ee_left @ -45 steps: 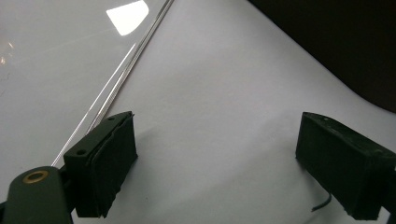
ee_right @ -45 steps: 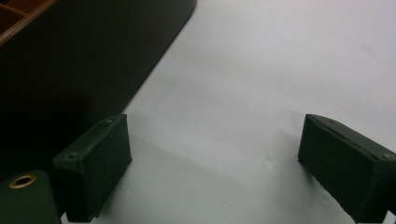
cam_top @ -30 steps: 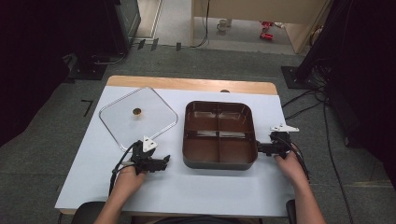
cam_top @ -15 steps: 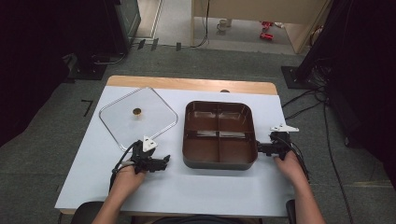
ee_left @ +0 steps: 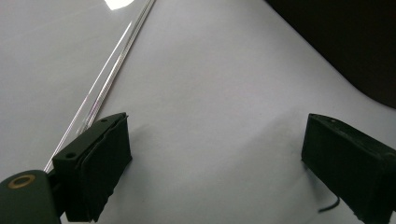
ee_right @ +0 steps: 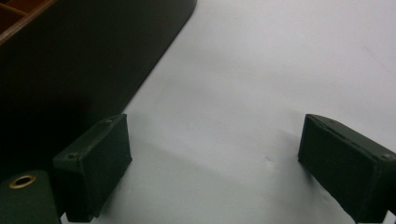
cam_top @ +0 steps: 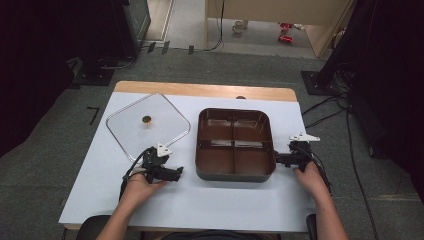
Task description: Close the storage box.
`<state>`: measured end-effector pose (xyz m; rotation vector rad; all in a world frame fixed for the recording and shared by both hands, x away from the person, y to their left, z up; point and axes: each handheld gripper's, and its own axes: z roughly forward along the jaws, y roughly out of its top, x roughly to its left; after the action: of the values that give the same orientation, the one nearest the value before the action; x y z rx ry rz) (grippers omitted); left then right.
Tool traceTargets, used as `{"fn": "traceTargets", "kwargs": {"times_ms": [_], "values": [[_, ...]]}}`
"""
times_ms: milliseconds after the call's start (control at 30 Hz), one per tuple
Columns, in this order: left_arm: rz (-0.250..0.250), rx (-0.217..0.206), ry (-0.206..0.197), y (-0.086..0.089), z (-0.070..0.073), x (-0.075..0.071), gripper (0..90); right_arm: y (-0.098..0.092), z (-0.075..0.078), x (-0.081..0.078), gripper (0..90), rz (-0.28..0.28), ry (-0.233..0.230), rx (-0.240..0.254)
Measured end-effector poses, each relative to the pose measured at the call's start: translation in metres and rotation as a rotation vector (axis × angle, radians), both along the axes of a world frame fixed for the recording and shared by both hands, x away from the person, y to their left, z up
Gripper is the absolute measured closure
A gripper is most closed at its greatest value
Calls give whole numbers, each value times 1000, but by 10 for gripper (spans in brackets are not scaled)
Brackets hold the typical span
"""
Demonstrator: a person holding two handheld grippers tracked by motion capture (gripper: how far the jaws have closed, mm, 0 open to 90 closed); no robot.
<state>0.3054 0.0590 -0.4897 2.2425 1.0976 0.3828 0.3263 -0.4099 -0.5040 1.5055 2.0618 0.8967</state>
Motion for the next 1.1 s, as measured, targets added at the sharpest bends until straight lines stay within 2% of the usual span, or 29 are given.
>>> {"fn": "traceTargets", "kwargs": {"times_ms": [33,67,133,200,367,433,467,567,767,1100], "values": [[-27,-3,15,1,2,0,83,0,0,0,88,0,0,0],[-27,-3,15,1,2,0,94,0,0,0,88,0,0,0],[-27,-18,3,2,5,0,138,0,0,0,88,0,0,0],[-27,-19,0,3,6,0,138,0,0,0,88,0,0,0],[-27,-32,-45,4,17,0,149,0,0,0,88,0,0,0],[-33,-39,-45,4,18,0,167,0,0,0,88,0,0,0],[-51,-56,-41,2,20,1,192,0,0,0,88,0,0,0],[-63,-49,-43,0,21,3,211,0,0,0,88,0,0,0],[-73,-72,-45,-2,30,12,226,0,0,0,88,0,0,-1],[-74,-71,-27,-3,34,32,235,0,0,0,88,0,0,-1]]}}
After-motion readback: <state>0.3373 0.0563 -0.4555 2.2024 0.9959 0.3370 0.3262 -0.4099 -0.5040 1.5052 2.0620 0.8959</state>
